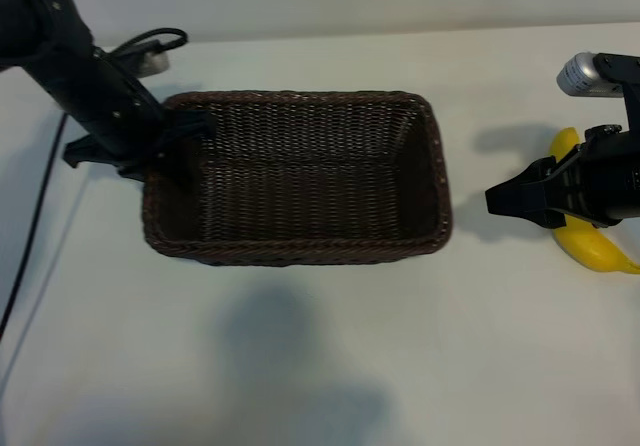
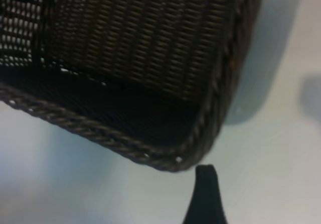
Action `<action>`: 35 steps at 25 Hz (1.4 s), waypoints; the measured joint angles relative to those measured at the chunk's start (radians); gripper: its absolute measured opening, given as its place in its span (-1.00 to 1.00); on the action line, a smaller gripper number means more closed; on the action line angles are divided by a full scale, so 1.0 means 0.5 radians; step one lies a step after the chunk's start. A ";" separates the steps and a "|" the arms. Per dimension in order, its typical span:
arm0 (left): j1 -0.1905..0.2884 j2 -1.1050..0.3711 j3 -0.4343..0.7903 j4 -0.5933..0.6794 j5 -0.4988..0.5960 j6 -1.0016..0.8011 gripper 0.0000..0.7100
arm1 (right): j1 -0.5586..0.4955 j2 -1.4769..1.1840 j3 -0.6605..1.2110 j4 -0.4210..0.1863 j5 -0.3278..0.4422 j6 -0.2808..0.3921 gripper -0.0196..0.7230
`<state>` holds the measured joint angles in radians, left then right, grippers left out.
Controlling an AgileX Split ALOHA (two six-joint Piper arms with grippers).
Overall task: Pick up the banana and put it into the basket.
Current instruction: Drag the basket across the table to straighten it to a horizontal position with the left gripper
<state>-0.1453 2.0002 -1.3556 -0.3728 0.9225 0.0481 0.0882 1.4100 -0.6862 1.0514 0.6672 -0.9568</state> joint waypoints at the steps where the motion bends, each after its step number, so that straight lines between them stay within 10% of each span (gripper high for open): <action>1: -0.010 0.009 0.000 -0.017 -0.020 0.000 -0.55 | 0.000 0.000 0.000 0.000 0.000 0.000 0.59; 23: -0.032 0.042 0.000 -0.078 -0.107 0.158 -0.51 | 0.000 0.000 0.000 -0.004 0.002 0.000 0.59; 31: -0.032 0.042 -0.011 -0.059 -0.058 0.160 0.51 | 0.000 0.000 0.000 -0.004 0.002 0.000 0.59; 35: -0.032 0.042 -0.013 0.050 0.029 0.128 0.71 | 0.000 0.000 0.000 -0.004 0.002 0.000 0.59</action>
<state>-0.1613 2.0212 -1.3620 -0.3475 0.9370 0.1120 0.0882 1.4100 -0.6862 1.0495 0.6680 -0.9568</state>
